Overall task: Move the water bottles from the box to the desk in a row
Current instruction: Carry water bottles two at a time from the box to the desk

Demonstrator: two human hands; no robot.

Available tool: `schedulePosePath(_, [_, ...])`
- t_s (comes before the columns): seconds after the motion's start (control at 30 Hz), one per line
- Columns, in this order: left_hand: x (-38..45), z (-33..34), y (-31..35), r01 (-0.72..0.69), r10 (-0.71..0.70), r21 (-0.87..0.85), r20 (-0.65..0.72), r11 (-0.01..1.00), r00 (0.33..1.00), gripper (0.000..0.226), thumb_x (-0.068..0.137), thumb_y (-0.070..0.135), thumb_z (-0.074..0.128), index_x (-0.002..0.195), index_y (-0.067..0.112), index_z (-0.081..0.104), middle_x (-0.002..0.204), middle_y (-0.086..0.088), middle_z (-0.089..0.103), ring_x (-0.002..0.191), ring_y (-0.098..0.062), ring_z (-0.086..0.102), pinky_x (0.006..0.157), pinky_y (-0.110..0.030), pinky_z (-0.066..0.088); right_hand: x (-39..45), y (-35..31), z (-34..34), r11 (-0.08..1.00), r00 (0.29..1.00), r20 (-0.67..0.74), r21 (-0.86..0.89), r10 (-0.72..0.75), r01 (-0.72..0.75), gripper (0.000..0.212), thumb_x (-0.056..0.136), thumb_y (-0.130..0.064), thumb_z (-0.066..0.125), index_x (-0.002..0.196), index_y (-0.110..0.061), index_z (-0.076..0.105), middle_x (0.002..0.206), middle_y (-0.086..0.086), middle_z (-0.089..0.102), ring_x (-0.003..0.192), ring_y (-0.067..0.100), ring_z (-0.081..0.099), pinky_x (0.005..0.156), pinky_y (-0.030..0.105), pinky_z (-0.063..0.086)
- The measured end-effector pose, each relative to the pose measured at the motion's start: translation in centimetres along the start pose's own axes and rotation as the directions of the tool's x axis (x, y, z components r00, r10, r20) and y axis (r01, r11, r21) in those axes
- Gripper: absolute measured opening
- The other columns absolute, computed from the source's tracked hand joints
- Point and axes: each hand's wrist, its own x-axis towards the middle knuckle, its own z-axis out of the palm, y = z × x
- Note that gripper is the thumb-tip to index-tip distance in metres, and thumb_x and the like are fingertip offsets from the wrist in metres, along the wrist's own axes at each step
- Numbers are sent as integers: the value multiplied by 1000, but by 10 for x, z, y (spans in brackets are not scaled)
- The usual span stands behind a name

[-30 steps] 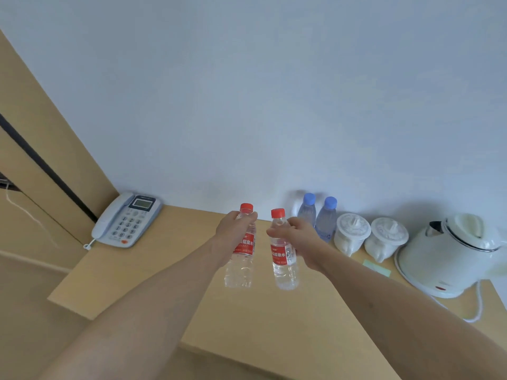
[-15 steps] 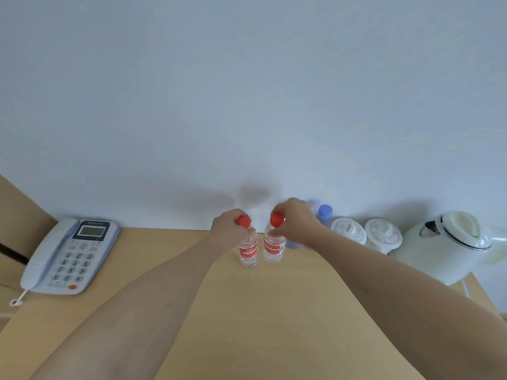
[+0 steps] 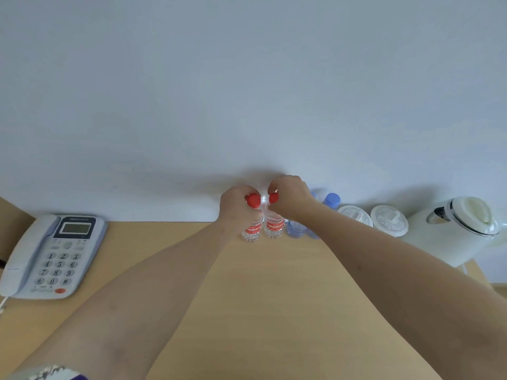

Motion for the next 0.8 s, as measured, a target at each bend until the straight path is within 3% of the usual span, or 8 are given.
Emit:
schedulePosePath(0.2, [0,4,2,-40,38,-40,-51,998,998,33,66,-2,82,95,15,77,88,9,66,82,-14,56,66,0,34,-1,7,-2,1000,998,-53,13,25,-25,24,85,-8,64,104,-18,75,106,2,70,99,25,63,74,26,39])
schedulePosePath(0.37, [2,9,4,-42,36,-74,-76,996,996,33,66,-1,83,94,16,77,90,7,69,79,-13,55,68,-2,36,-4,10,-3,1000,998,-52,-7,22,-23,25,87,-7,63,106,-16,75,109,4,70,100,25,63,75,26,39])
schedulePosePath(0.53, [1,10,4,-73,65,-89,-87,993,994,34,68,0,85,99,13,77,98,4,73,89,-15,59,81,-19,43,-6,11,-3,999,996,-71,9,50,-49,21,87,-10,67,106,-14,75,109,5,69,101,26,62,75,27,40])
schedulePosePath(0.7, [3,12,5,-108,99,-78,-111,991,989,35,69,-1,84,102,12,77,101,0,74,93,-21,61,88,-28,48,-7,11,-2,997,993,-89,11,77,-77,10,86,-15,69,92,-7,71,93,6,66,87,26,57,69,28,35])
schedulePosePath(0.8, [2,15,4,-107,98,-70,-126,992,987,39,68,0,85,103,14,76,102,-1,73,95,-23,62,89,-31,49,-6,11,-3,997,994,-85,13,75,-74,13,86,-15,71,97,-8,72,101,7,69,88,24,56,71,28,38])
